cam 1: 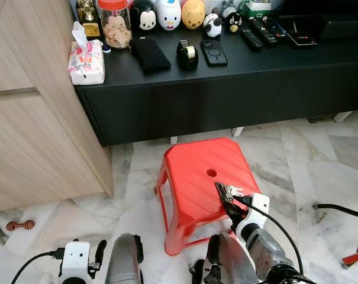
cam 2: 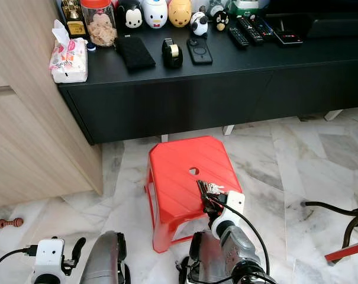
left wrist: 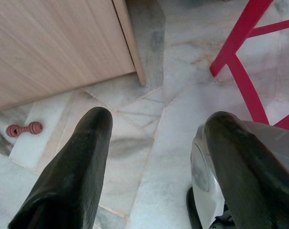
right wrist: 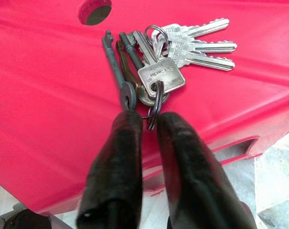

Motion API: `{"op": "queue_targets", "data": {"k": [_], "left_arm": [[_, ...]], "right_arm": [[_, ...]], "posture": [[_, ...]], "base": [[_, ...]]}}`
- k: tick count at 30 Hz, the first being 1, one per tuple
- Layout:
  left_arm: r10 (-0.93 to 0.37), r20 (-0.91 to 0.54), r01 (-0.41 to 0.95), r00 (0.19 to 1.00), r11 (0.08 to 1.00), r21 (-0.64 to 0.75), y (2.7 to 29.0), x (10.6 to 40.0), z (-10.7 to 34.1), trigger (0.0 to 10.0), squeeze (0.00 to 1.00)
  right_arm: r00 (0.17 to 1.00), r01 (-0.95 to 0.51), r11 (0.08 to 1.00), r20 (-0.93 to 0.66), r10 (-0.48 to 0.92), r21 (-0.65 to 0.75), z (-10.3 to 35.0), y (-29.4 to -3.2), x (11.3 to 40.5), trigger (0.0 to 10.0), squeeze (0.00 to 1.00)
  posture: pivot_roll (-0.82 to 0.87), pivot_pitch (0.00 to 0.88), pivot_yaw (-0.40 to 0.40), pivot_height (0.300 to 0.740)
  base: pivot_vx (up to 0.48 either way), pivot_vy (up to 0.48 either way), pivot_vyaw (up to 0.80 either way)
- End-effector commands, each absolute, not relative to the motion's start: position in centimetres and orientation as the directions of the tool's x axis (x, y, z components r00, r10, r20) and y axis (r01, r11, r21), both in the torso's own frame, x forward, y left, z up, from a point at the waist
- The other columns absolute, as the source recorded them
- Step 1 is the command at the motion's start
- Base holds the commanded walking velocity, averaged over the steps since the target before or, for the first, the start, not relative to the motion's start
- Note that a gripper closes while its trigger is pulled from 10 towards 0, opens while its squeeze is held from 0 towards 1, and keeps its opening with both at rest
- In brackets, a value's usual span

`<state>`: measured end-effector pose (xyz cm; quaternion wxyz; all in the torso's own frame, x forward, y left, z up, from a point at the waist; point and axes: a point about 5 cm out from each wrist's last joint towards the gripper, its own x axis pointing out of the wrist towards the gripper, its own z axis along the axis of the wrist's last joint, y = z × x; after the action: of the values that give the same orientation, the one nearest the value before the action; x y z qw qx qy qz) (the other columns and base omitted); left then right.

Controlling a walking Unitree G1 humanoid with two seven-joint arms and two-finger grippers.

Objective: Hang keys on a hook

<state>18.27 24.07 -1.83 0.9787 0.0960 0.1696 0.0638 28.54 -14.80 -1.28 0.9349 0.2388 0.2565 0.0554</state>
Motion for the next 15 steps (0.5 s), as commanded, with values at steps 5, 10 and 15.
{"op": "queue_targets", "data": {"k": [5, 10, 15], "left_arm": [[0.154, -0.362, -0.081, 0.919, 0.975, 0.208, 23.9, 17.5, -2.5, 10.0, 0.00], [0.155, -0.365, -0.082, 0.918, 0.975, 0.208, 23.9, 17.6, -2.6, 10.0, 0.00], [0.162, -0.379, -0.085, 0.911, 0.974, 0.210, 23.8, 17.9, -2.9, 10.0, 0.00]], "right_arm": [[0.846, 0.045, 0.878, -0.485, 0.219, 0.476, -2.0, -14.9, 27.8, 0.0, 0.00], [0.850, 0.043, 0.881, -0.481, 0.216, 0.472, -2.0, -14.9, 27.8, 0.0, 0.00], [0.887, 0.037, 0.897, -0.427, 0.173, 0.440, -1.0, -15.6, 28.7, 0.0, 0.00]], "posture": [[0.22, 0.248, -0.087, 0.594], [0.22, 0.244, -0.088, 0.594], [0.23, 0.213, -0.091, 0.594]], "base": [[0.000, 0.000, 0.00], [0.000, 0.000, 0.00], [0.000, 0.000, 0.00]]}}
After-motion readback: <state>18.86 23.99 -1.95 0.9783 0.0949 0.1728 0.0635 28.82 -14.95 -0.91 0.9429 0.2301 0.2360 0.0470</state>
